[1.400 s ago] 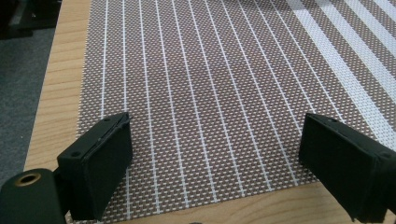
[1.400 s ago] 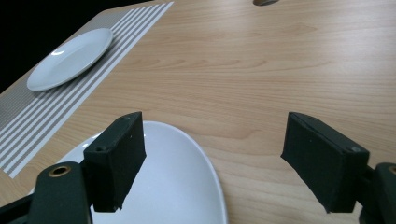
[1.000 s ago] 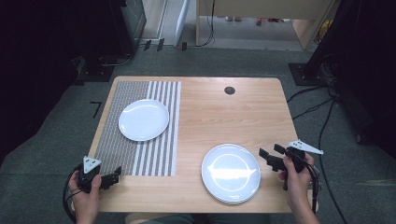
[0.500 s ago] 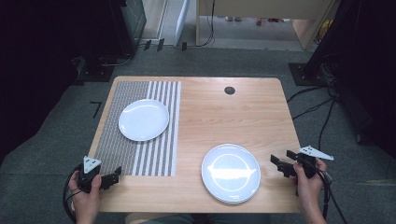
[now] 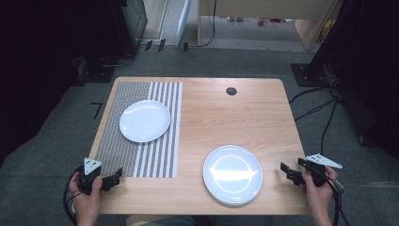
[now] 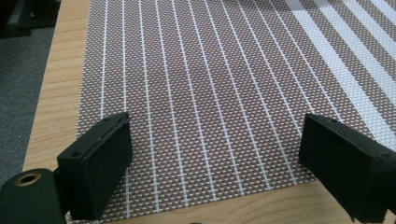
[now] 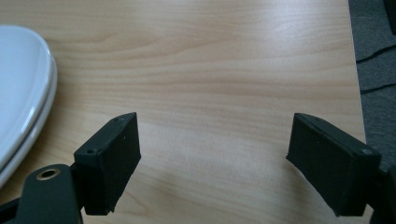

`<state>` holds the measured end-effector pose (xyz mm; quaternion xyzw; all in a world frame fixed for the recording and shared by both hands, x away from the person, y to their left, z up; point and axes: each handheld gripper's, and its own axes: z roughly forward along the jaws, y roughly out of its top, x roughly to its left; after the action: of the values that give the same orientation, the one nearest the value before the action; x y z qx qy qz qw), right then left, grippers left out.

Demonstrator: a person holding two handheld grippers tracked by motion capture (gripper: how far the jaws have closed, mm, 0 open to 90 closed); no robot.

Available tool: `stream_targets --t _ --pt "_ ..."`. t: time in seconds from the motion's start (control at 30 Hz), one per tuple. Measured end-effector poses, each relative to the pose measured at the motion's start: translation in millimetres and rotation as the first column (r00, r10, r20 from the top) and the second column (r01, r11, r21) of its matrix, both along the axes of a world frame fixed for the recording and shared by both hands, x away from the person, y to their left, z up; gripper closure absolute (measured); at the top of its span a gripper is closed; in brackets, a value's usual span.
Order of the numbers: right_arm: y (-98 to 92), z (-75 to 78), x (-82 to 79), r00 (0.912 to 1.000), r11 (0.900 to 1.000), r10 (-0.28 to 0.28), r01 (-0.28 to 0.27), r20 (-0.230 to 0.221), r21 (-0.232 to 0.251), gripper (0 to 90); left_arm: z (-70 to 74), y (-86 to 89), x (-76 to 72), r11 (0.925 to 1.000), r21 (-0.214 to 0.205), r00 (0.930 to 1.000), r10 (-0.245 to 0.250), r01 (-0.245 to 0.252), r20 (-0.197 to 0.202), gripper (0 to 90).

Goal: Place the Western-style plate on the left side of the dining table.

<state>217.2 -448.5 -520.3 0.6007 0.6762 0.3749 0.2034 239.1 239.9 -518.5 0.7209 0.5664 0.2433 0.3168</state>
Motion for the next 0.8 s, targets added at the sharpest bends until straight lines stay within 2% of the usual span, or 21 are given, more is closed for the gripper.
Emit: stream_targets --t 0.07,0.2,0.27,0.3,0.33,0.37,0.8 --pt "0.3 -2.9 -1.6 0.9999 0.9996 -0.005 0.005 -0.013 -0.027 16.8 0.0 0.0 0.0 1.0 0.0 1.0 0.0 0.0 0.0 9.8" --pt "2.0 -3.5 -3.1 0.9998 0.9986 -0.016 0.016 -0.009 -0.051 16.8 0.0 0.0 -0.1 1.0 -0.001 1.0 0.0 0.0 0.0 9.8" --pt "5.3 -4.0 -4.1 0.9997 0.9953 -0.024 0.023 -0.009 -0.094 16.6 0.0 0.1 -0.2 1.0 -0.002 1.0 0.0 0.0 0.0 9.8" --pt "8.3 -4.6 -4.9 0.9997 0.9888 -0.02 0.018 -0.012 -0.148 15.3 0.1 0.3 -0.3 1.0 -0.003 1.0 0.0 0.0 0.0 9.8" --pt "10.1 -4.7 -5.6 0.9996 0.9857 -0.027 0.025 -0.009 -0.167 15.0 0.1 0.5 -0.3 1.0 -0.005 1.0 -0.001 0.001 0.0 9.9" --pt "10.5 -4.7 -6.2 0.9993 0.9873 -0.035 0.032 -0.015 -0.156 14.6 0.2 0.6 -0.4 1.0 -0.005 1.0 -0.001 0.001 0.0 9.8" --pt "11.3 -4.9 -6.8 0.9991 0.9876 -0.038 0.035 -0.018 -0.153 13.7 0.2 0.7 -0.4 1.0 -0.006 1.0 -0.001 0.001 -0.001 9.9"
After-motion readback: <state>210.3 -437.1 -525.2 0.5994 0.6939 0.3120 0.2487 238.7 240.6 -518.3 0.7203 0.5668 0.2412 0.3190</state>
